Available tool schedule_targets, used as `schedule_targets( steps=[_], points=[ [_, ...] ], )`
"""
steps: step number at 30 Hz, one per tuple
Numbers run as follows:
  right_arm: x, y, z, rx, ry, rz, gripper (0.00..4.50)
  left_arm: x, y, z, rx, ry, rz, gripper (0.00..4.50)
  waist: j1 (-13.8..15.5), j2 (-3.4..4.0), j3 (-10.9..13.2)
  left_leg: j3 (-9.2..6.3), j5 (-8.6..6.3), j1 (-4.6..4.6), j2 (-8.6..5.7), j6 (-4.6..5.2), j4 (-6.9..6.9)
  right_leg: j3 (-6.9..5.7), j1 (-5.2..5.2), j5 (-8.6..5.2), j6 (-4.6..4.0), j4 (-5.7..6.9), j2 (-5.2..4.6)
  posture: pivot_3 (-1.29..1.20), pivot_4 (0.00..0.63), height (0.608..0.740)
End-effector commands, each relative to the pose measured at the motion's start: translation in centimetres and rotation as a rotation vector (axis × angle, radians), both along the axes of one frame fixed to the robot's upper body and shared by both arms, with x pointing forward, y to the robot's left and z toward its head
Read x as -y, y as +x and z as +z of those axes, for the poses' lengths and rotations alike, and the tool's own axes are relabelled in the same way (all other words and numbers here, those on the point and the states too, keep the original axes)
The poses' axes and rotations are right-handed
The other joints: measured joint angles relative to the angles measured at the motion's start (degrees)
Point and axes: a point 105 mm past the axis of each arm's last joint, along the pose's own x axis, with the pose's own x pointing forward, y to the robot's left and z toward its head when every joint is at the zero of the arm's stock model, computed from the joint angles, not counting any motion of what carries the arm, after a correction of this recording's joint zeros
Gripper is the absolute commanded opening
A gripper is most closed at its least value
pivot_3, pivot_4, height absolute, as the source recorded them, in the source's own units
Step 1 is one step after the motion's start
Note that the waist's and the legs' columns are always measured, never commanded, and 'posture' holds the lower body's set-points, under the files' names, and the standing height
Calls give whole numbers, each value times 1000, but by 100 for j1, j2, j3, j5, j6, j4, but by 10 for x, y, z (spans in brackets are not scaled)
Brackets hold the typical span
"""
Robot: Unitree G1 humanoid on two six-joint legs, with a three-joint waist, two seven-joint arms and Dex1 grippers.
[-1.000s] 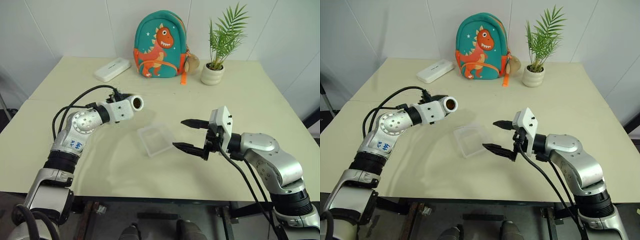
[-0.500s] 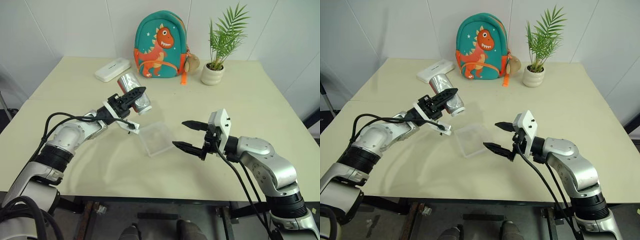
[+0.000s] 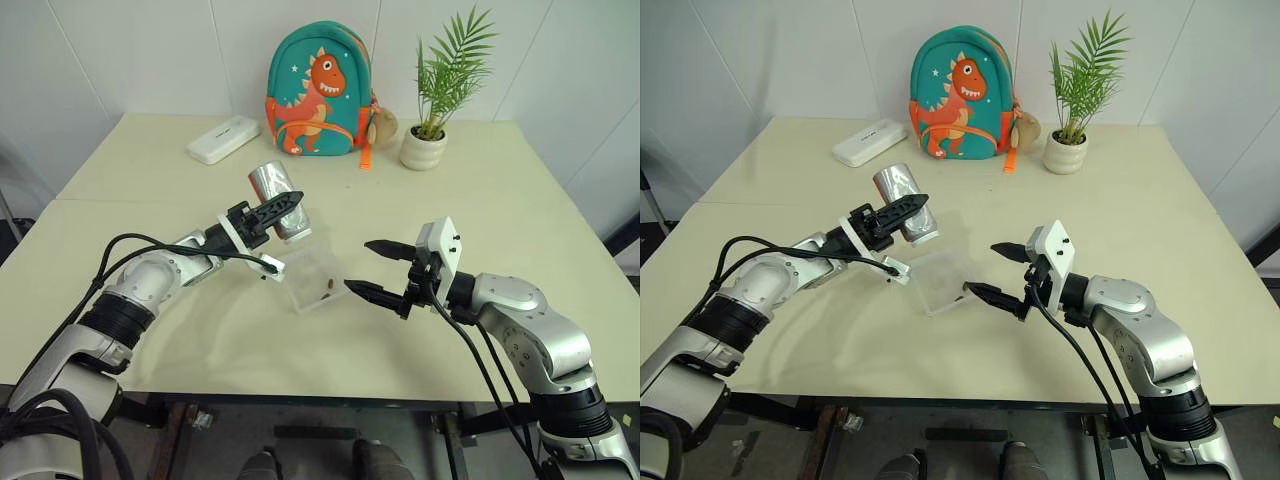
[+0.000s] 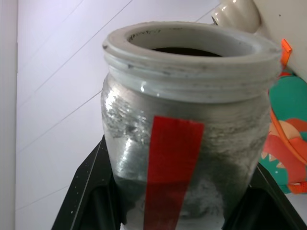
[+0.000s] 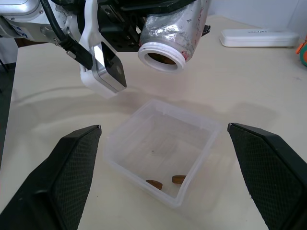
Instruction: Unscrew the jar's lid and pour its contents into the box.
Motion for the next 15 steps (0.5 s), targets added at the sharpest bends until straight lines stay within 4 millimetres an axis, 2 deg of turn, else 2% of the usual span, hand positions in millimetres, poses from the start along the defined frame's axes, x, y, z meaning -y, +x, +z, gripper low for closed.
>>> schedule_targets(
  steps=[1,4,6,8,9,11,13,15],
  points=[
    [3,-3,9,50,20,-5,4447,-17,1,20,-138,-149,11,1958,-3,0,0,0,0,0,0,0,0,0,0,0,0,0,0,0,150,740],
    [6,-3,8,52,11,-7,4447,-37,7,25,-362,-330,40,1958,-14,0,0,0,0,1,1,0,0,0,0,0,-1,2,0,0,150,740],
    [7,-2,8,56,1,-9,4447,-55,15,23,-578,-531,86,1958,-12,0,0,1,0,2,1,0,0,1,0,-1,-3,5,0,0,150,740],
    [9,-1,8,63,-7,-13,4447,-78,24,24,-753,-777,104,1958,-5,0,0,3,1,3,1,0,2,1,1,-2,-4,5,0,0,150,740],
    [10,0,8,70,-10,-15,4447,-93,31,20,-875,-942,124,1958,-4,0,0,2,1,3,1,0,6,0,1,-2,-4,8,0,0,150,740],
    [12,3,9,87,-19,-22,4447,-119,40,15,-1010,-1187,129,1958,-6,0,-1,3,2,3,1,2,12,1,2,-2,-5,15,0,0,150,740],
    [15,8,11,117,-29,-35,4447,-159,45,21,-955,-1386,192,1958,-26,-1,-1,2,3,5,0,3,17,1,2,-1,-5,24,0,0,150,740],
    [19,12,15,145,-11,-42,4447,-194,50,16,-993,-1672,209,1958,-54,-6,2,1,4,10,1,5,18,1,1,-1,-5,32,2,0,150,740]
  ],
)
